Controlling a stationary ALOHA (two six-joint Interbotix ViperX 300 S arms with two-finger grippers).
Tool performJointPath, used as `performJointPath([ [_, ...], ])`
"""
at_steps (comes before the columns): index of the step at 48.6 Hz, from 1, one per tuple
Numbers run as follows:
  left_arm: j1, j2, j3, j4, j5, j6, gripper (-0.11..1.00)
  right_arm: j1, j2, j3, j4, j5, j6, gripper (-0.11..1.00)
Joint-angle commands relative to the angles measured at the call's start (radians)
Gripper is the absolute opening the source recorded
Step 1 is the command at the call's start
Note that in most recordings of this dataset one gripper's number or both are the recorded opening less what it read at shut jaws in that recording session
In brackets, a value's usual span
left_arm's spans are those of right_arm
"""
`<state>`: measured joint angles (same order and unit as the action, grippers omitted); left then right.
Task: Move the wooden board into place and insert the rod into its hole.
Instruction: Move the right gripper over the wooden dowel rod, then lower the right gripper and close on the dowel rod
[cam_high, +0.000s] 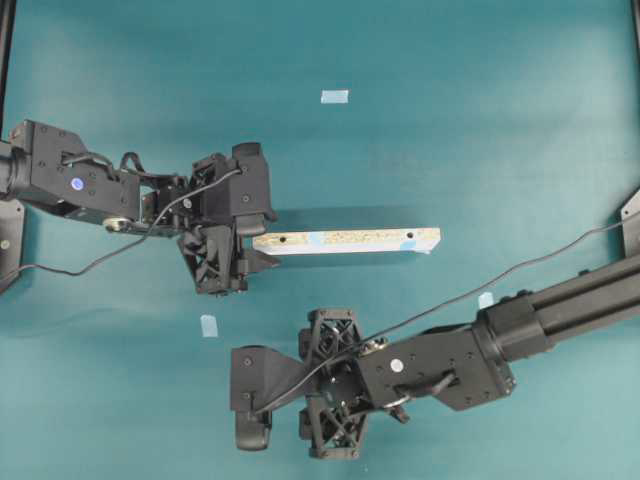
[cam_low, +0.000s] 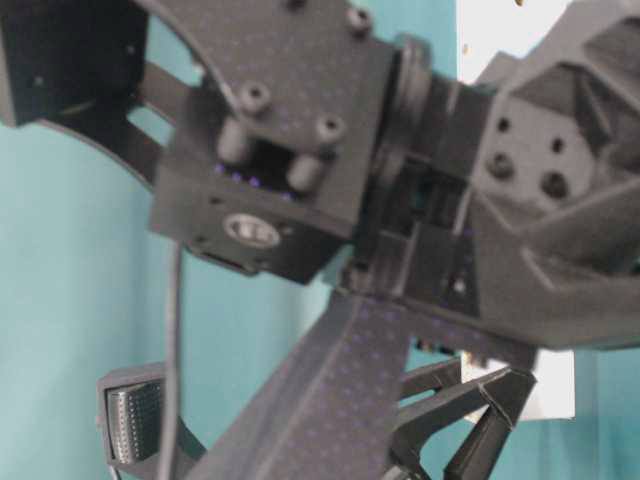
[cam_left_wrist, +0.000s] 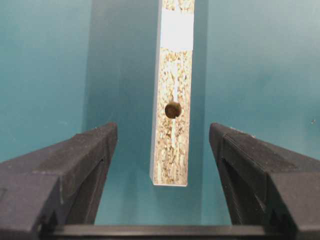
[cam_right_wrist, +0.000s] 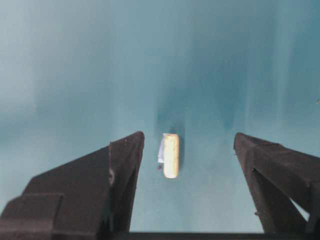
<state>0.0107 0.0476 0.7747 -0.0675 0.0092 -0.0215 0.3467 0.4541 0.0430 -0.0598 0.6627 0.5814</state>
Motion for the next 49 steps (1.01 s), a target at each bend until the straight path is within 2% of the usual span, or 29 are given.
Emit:
performJointPath([
  [1, 0.002, -0.02, -0.008, 0.002, -0.008, 0.003, 0.74, 0.006, -0.018, -0.032, 0.015, 0.006, 0.009, 0.8],
  [18, 0.003, -0.02, -0.008, 0.002, -0.008, 0.003, 0.74, -0.003, 0.023, -0.106, 0.029, 0.083, 0.012, 0.8],
  [38, 0.002, -0.02, -0.008, 0.002, -0.008, 0.003, 0.74, -0.011, 0.035, -0.117, 0.048, 0.12, 0.012, 0.79],
  [43, 0.0, -0.02, -0.006, 0.003, -0.008, 0.003, 0.74, -0.011, 0.038, -0.117, 0.055, 0.117, 0.015, 0.74],
  [49, 0.002, -0.02, -0.009, 0.002, -0.008, 0.003, 0.74, -0.011, 0.04, -0.117, 0.058, 0.117, 0.018, 0.62],
])
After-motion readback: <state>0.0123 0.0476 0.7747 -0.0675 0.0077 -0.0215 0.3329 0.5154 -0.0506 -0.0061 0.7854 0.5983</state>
